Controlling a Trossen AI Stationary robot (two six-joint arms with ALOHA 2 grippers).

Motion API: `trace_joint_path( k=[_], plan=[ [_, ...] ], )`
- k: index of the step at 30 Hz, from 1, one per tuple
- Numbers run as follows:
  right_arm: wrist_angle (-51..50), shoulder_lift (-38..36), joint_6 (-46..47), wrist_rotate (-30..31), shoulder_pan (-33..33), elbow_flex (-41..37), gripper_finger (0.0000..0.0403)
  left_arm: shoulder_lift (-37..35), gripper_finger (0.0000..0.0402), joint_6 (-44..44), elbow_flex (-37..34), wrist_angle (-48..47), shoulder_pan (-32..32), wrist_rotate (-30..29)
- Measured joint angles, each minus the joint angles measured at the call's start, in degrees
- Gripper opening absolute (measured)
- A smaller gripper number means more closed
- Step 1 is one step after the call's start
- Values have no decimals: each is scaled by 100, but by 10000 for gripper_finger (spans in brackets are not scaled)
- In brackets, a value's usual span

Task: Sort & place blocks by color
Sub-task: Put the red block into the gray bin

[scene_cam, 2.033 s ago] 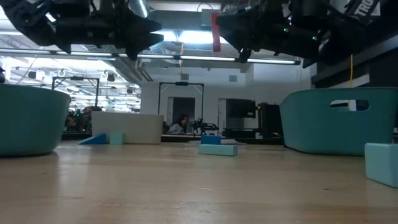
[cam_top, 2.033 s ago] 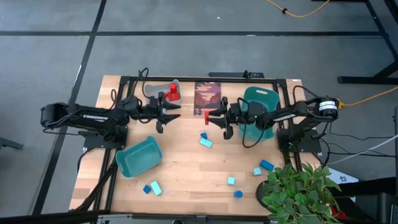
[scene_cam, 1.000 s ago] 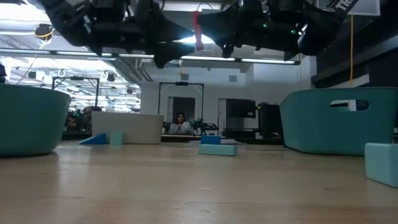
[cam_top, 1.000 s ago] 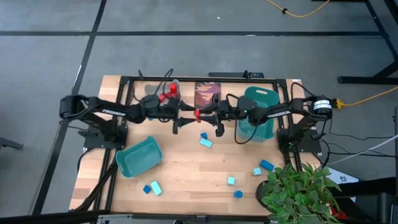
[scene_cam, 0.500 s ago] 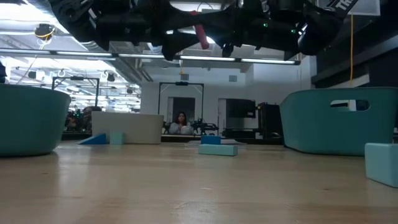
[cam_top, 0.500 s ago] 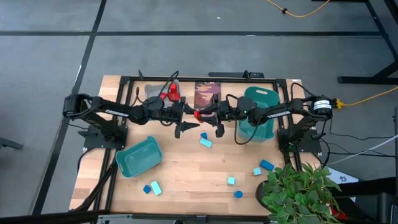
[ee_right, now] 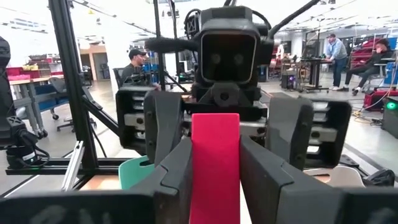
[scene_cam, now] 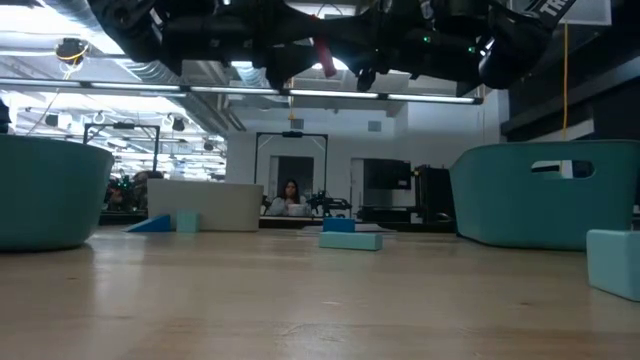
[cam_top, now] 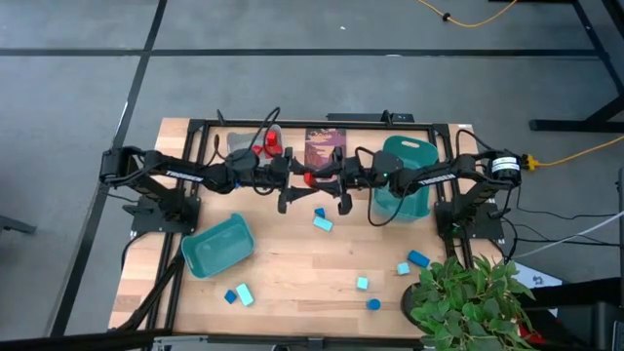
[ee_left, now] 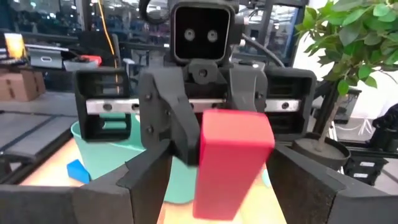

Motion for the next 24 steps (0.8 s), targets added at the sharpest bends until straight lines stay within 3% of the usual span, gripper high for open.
trace_joint_path(
  k=[7,24],
  plan=[
    [-14,0,-4,-2,0,-2,104,2,249,-22,49,-765,-2,-2],
    [-14,-4,-17,-7,0,-3,104,2,249,80,49,-594,-4,-111]
  ],
)
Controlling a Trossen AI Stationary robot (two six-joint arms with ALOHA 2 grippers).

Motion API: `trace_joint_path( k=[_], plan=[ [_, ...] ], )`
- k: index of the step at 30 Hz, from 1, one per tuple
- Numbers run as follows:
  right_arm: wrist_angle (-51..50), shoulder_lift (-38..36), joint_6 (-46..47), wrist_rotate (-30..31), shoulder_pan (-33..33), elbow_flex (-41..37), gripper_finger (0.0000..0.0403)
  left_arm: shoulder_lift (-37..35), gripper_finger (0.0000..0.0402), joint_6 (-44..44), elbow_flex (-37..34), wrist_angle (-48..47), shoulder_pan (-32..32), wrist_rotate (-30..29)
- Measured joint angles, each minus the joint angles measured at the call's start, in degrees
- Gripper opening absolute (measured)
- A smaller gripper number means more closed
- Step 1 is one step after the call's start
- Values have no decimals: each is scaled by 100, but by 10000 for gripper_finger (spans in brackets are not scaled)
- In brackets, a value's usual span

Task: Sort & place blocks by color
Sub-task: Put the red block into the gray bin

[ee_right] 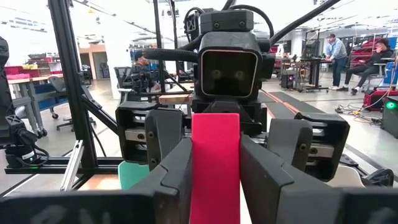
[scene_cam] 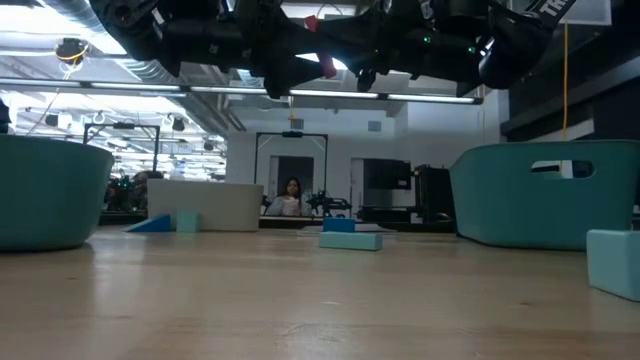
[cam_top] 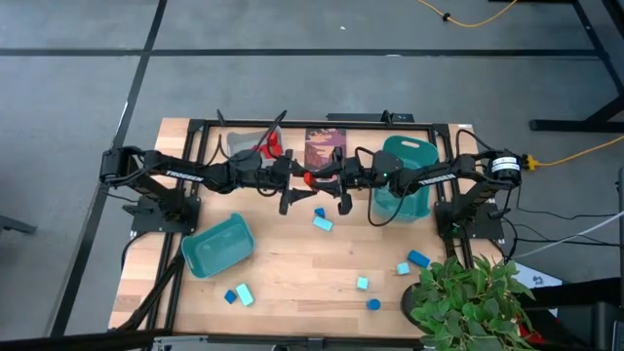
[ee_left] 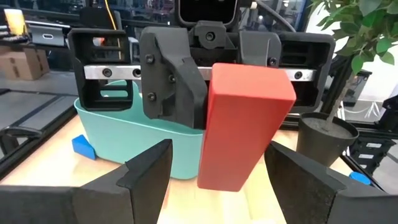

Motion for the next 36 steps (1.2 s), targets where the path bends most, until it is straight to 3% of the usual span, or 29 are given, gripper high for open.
trace_joint_path(
  k=[7,21,36],
  plan=[
    [0,0,0,-2,-2,-2,104,0,232,0,0,28,0,-2],
    [-14,-1,48,1,-4,-6,104,0,105,41,-2,28,6,-2],
    [-13,-2,191,-96,-9,-8,149,0,102,-7,-4,22,4,28]
  ],
)
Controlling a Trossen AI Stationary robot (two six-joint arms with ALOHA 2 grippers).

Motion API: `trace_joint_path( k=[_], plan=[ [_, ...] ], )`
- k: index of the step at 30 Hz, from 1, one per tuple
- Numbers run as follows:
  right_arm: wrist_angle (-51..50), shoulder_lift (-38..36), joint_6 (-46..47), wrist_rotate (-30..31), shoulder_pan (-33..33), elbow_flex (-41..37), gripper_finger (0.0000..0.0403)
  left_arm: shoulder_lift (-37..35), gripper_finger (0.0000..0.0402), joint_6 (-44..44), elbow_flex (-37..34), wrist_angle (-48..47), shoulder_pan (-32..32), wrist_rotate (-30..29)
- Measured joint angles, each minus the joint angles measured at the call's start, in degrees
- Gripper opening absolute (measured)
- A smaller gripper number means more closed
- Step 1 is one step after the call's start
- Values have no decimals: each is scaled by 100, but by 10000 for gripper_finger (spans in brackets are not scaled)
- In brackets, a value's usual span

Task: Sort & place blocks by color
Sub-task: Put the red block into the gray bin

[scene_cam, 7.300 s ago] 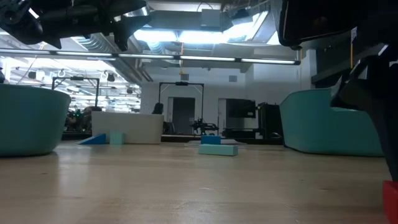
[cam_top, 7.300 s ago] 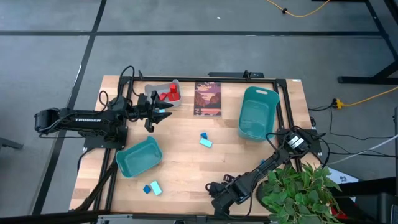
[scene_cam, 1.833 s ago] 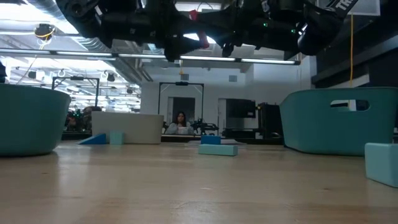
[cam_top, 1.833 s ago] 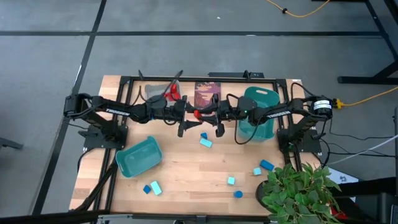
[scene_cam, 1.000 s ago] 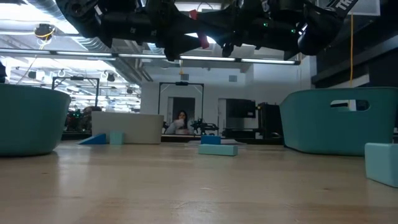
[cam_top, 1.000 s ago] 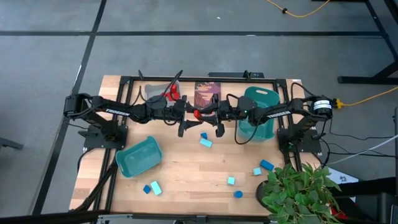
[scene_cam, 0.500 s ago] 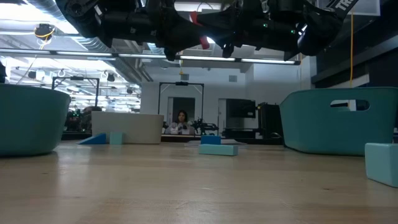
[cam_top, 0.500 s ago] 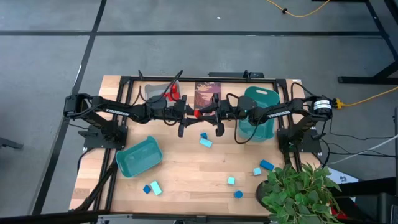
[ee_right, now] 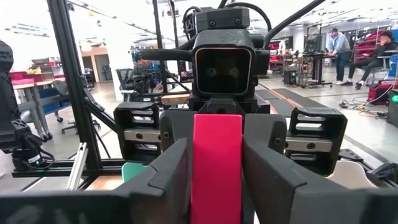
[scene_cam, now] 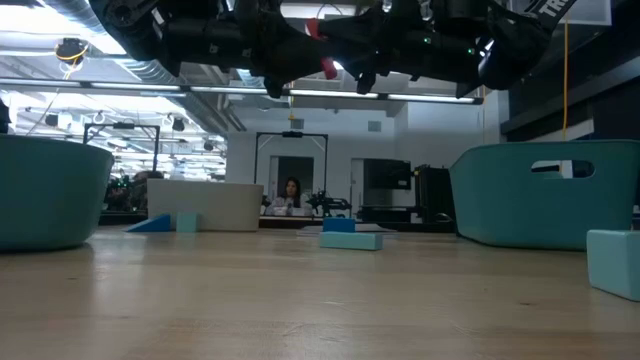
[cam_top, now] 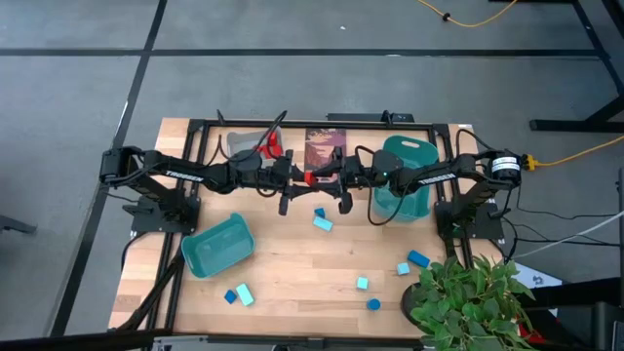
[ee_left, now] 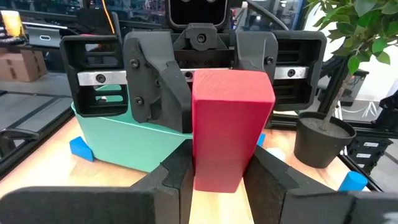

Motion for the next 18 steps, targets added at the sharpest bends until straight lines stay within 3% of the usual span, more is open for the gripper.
trace_joint_path(
  k=[4,14,18],
  plan=[
    [-3,0,30,-5,0,0,169,0,102,0,0,0,2,-15],
    [-101,-5,19,-20,-20,2,286,0,102,2,0,-69,54,-27],
    [-132,-116,93,-20,-109,2,308,0,102,2,0,-133,111,-28]
  ],
)
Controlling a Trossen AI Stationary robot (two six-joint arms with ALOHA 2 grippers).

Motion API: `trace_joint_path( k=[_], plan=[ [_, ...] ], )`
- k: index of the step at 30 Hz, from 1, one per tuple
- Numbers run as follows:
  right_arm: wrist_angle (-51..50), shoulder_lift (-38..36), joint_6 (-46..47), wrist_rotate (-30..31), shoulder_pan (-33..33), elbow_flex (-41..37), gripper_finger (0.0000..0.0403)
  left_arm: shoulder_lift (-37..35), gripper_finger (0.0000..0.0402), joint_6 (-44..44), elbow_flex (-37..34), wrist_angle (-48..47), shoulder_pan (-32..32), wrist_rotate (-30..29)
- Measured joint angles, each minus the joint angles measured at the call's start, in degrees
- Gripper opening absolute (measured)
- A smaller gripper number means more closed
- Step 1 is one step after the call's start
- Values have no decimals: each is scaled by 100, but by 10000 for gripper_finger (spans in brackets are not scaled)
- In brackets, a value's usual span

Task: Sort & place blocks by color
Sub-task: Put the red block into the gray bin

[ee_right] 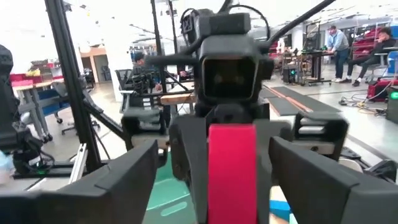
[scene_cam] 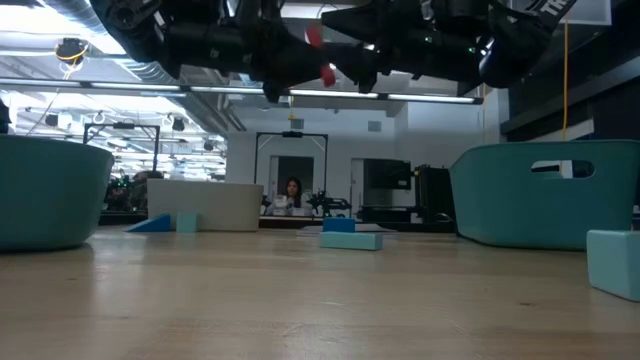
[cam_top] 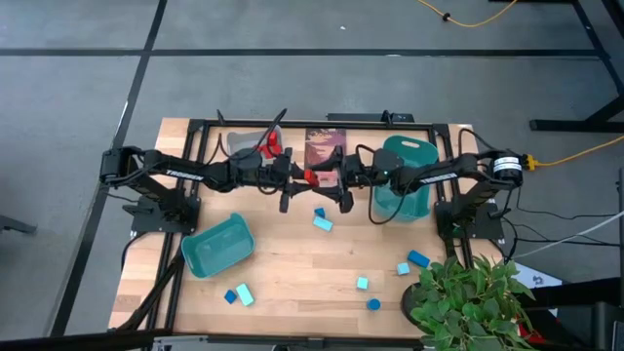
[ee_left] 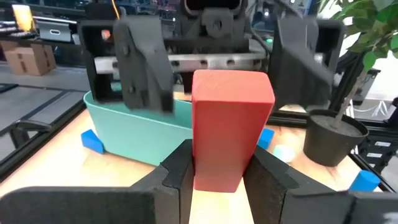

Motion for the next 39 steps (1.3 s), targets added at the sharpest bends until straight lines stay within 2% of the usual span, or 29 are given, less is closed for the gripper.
trace_joint_path(
  k=[5,8,12,15,22,27,39],
  plan=[
    [-498,-397,53,-315,-139,-21,311,-184,102,42,-9,-445,159,177],
    [-768,-842,-64,-315,-181,-315,311,-515,102,116,-94,-749,246,241],
    [-791,-1700,-89,-103,-229,-1060,311,-1293,102,157,-625,-725,342,220],
    [-802,-2386,-66,73,-247,-1657,311,-2047,102,156,-1136,-674,430,-145],
    [-832,-3528,209,-208,-245,-2468,311,-3593,102,-105,-2015,-661,516,-129],
    [-870,-3740,205,-219,-245,-2538,311,-4023,102,-258,-2144,-787,503,-128],
    [-943,-3735,208,-187,-245,-2481,311,-4034,102,-257,-2146,-720,500,-207]
  ],
)
